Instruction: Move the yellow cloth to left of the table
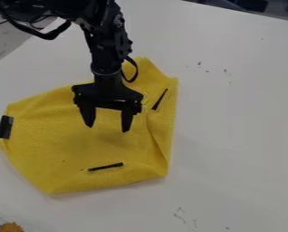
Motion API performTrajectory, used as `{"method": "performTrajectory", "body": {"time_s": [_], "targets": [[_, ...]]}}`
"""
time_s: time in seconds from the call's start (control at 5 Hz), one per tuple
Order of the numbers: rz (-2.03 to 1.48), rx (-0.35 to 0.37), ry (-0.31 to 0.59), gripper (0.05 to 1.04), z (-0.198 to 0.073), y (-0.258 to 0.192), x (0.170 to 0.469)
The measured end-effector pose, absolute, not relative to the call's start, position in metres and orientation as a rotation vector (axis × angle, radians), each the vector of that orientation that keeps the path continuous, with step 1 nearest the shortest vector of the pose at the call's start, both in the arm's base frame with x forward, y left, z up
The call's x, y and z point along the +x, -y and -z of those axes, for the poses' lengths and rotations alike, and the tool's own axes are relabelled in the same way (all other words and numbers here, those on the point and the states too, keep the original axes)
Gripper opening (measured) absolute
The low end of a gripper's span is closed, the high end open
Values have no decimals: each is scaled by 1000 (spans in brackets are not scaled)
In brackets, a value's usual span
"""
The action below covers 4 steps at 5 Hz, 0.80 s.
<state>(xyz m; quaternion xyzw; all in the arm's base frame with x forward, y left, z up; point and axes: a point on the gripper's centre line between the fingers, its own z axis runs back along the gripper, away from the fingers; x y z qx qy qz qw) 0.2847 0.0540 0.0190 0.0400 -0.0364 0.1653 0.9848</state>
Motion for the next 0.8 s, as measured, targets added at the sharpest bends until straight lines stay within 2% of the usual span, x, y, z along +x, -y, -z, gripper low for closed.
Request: {"method": "performTrajectory", "body": {"time_s": [0.2,0.4,0.6,0.8], "targets": [[-336,59,48,999,-9,-52,283],[-350,36,67,999,-3,-53,284],[-362,11,103,952,-1,-56,285],[-367,12,111,699,0,-59,284]]}}
